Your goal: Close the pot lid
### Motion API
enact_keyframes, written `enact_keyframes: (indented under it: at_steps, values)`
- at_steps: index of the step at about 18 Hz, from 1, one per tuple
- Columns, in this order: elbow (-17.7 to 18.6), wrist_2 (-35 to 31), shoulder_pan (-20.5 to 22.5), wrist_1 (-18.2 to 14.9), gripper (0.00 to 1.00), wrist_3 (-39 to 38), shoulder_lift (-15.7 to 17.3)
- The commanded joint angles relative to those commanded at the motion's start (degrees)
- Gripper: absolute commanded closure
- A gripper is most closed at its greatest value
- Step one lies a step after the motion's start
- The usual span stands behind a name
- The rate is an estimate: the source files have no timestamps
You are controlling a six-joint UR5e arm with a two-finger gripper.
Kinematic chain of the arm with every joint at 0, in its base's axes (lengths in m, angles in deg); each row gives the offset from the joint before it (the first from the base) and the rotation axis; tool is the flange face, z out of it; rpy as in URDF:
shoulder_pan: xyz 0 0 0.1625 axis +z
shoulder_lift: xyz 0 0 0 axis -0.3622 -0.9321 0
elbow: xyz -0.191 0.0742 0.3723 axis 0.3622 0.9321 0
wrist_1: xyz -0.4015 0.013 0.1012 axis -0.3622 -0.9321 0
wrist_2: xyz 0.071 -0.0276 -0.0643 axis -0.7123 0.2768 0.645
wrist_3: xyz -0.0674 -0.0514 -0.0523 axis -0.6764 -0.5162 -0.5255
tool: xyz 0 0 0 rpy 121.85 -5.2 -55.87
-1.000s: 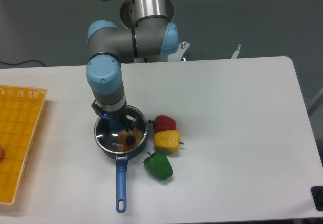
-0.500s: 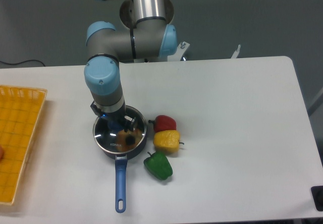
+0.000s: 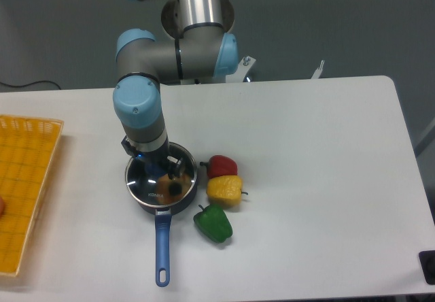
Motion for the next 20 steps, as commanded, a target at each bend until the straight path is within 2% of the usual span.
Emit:
enact_keyframes:
  at_steps: [2, 4, 9, 11, 16, 20]
  values:
    - [0.0, 0.0, -0.1, 0.0, 0.11, 0.1, 0.1]
    - [-0.1, -0.9, 0.0, 0.0, 0.01, 0.3, 0.4]
    - [-0.7, -3.7, 1.0, -0.1, 0.0, 0.6, 0.7]
    - [-0.7, -3.7, 3.1, -0.3, 0.0, 1.1, 2.0]
    - [-0.4, -3.7, 7.4, -2.5, 0.0, 9.8, 4.7]
    - [0.5, -3.7, 6.8, -2.9, 0.0, 9.3, 4.9]
